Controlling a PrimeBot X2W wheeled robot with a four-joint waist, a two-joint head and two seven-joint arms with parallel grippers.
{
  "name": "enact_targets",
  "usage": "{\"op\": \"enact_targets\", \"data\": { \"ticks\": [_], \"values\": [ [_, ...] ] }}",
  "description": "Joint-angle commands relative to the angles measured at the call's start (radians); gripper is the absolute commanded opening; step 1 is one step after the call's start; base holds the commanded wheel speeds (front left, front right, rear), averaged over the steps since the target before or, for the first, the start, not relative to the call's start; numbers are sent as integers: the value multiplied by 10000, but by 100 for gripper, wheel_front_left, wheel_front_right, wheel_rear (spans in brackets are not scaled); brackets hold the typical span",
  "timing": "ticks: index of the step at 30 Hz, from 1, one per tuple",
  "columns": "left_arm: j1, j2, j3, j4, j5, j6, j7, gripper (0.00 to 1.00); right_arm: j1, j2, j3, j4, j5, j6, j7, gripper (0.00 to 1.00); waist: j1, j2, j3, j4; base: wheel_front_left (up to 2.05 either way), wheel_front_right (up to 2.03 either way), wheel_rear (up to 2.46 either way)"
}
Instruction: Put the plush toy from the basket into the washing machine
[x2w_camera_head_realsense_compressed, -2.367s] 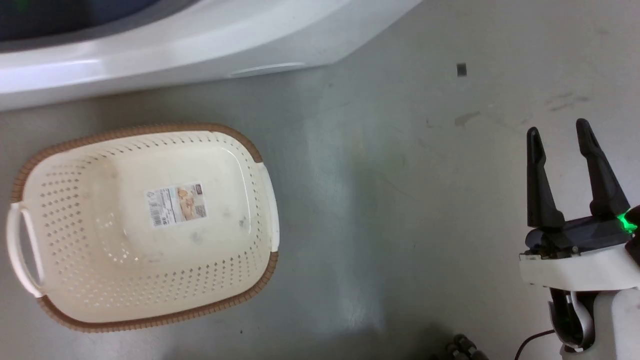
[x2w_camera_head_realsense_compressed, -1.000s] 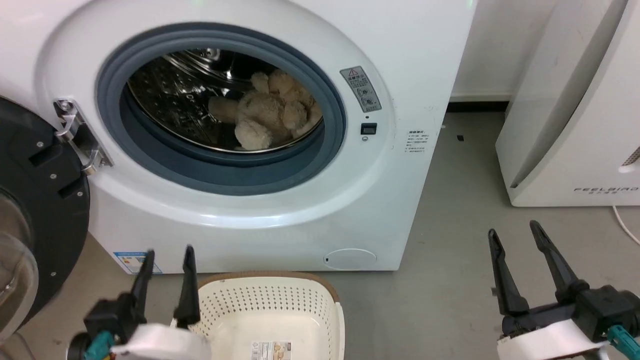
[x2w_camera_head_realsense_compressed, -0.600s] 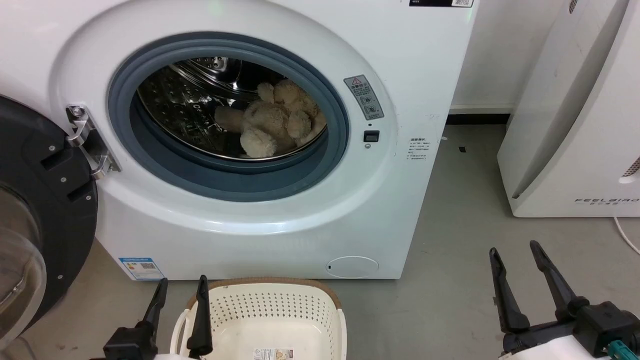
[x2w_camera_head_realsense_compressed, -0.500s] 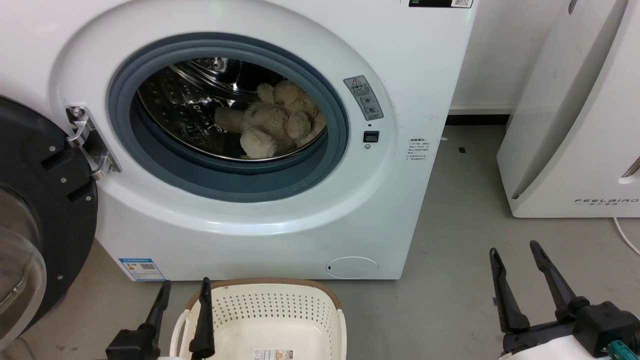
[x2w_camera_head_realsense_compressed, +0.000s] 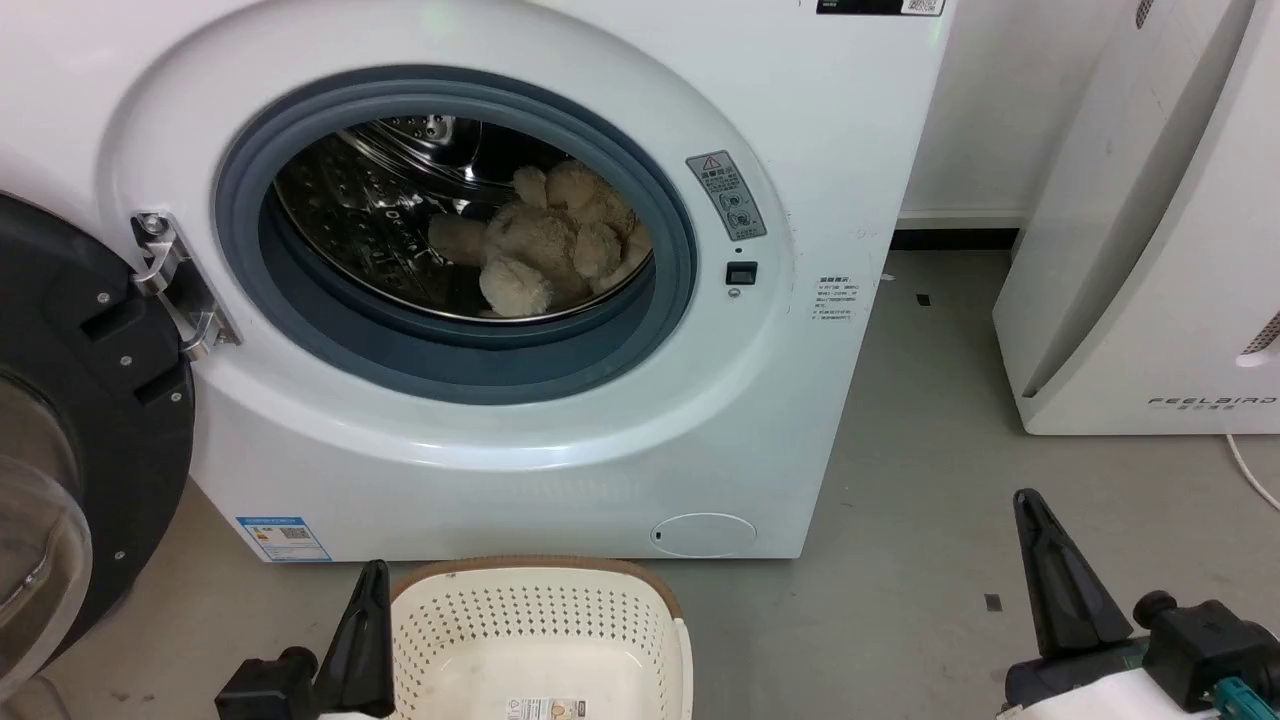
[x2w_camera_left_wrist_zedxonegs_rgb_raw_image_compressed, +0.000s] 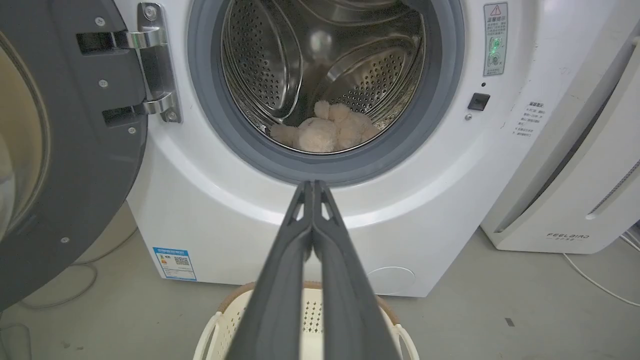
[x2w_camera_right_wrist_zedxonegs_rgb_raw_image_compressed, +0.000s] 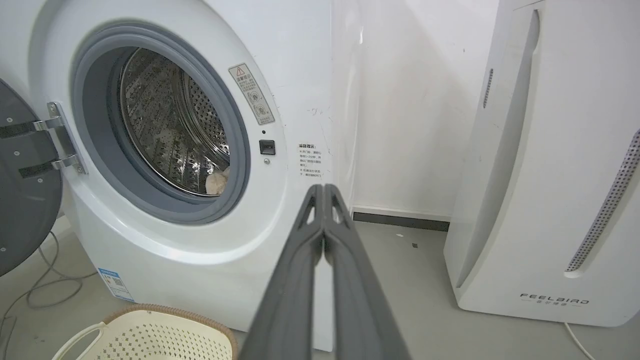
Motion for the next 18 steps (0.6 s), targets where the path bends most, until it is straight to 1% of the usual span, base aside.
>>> {"op": "enact_targets", "data": {
  "ticks": [1, 18],
  "values": [
    [-67, -18, 30, -58, 122, 0, 54, 0, -34, 0, 10, -3, -41, -1, 80, 0, 1, 0, -4, 2, 0, 0, 0],
    [-204, -64, 84, -186, 414, 5, 400, 0, -106, -1, 46, -10, -128, -2, 429, 0, 1, 0, -27, 7, 0, 0, 0]
  ]
}}
